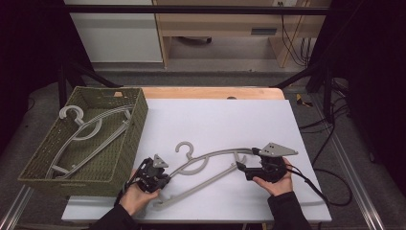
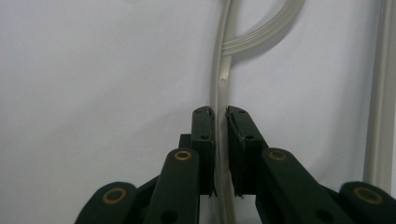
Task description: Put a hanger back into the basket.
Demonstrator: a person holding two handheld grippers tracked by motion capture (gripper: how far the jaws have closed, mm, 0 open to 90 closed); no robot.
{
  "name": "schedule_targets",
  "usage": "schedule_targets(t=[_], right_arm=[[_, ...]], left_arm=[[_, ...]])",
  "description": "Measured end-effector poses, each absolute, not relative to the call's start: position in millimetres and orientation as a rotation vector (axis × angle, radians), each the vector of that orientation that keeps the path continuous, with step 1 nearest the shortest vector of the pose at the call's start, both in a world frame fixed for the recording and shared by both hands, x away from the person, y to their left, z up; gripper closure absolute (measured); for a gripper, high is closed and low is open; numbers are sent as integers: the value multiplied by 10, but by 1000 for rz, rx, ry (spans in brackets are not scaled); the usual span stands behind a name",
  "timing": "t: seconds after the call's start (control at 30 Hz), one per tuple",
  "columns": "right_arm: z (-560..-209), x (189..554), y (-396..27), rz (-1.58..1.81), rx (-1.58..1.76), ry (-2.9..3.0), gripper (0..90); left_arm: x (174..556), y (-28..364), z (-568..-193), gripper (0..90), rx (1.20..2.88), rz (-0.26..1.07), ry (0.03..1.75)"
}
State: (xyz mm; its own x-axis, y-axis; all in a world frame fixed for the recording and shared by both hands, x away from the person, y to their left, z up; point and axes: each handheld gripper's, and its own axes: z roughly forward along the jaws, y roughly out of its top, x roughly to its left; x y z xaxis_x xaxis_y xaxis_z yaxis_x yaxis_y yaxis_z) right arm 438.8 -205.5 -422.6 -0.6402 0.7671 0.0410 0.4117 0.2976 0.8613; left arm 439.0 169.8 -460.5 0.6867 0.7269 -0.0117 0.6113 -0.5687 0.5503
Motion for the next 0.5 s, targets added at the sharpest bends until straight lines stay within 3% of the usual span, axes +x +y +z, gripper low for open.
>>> schedule_targets(t=[0.17, 0.5], right_arm=[[-4220, 4388, -2068, 1283, 1063, 2182, 203], [-4197, 4381, -2092, 1291, 1059, 2170, 199]], left_arm=[[4355, 1736, -4579, 693, 2417, 300, 1046], [4284, 1724, -4536, 704, 2504, 257, 1058]])
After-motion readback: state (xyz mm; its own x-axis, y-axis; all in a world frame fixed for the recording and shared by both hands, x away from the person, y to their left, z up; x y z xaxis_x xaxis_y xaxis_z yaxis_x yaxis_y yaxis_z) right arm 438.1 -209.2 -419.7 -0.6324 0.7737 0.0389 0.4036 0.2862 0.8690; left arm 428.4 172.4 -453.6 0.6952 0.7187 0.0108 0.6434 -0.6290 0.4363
